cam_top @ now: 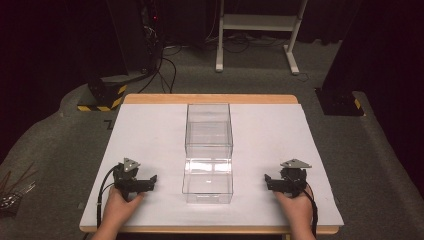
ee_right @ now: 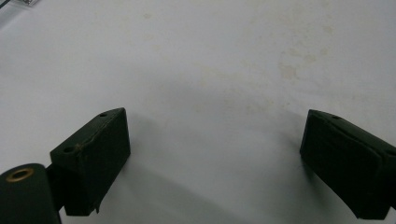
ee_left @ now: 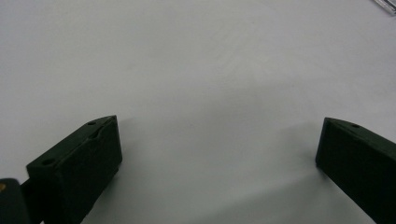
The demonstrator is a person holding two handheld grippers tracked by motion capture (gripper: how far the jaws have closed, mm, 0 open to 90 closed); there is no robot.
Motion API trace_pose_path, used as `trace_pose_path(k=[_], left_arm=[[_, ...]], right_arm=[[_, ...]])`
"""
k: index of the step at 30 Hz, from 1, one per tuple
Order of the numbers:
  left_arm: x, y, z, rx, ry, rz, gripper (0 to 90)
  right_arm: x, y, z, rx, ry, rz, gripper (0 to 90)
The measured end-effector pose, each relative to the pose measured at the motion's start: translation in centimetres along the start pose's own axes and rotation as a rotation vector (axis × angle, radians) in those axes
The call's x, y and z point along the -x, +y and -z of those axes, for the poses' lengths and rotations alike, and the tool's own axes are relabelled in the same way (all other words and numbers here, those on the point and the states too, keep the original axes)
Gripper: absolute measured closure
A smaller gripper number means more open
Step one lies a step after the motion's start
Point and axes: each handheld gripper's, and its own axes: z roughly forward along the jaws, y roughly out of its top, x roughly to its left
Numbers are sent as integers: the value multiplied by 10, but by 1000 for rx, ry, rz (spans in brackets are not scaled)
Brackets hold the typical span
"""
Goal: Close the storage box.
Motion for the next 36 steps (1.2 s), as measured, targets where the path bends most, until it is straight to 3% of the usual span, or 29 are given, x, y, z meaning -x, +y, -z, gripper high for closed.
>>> trace_pose_path(k=[7, 15, 18, 33, 36], left_arm=[[0, 0, 0, 0, 0, 0, 6], [0, 0, 0, 0, -1, 1, 6], [0, 0, 0, 0, -1, 0, 6], [0, 0, 0, 1, -2, 1, 5], [0, 0, 0, 0, -2, 2, 5]], right_arm=[[-2, 1, 3, 31, 4, 9, 84], [-27, 12, 29, 167, 86, 62, 86], [-35, 15, 36, 192, 111, 71, 89], [-69, 25, 60, 254, 205, 130, 89], [-78, 27, 67, 276, 241, 137, 89]])
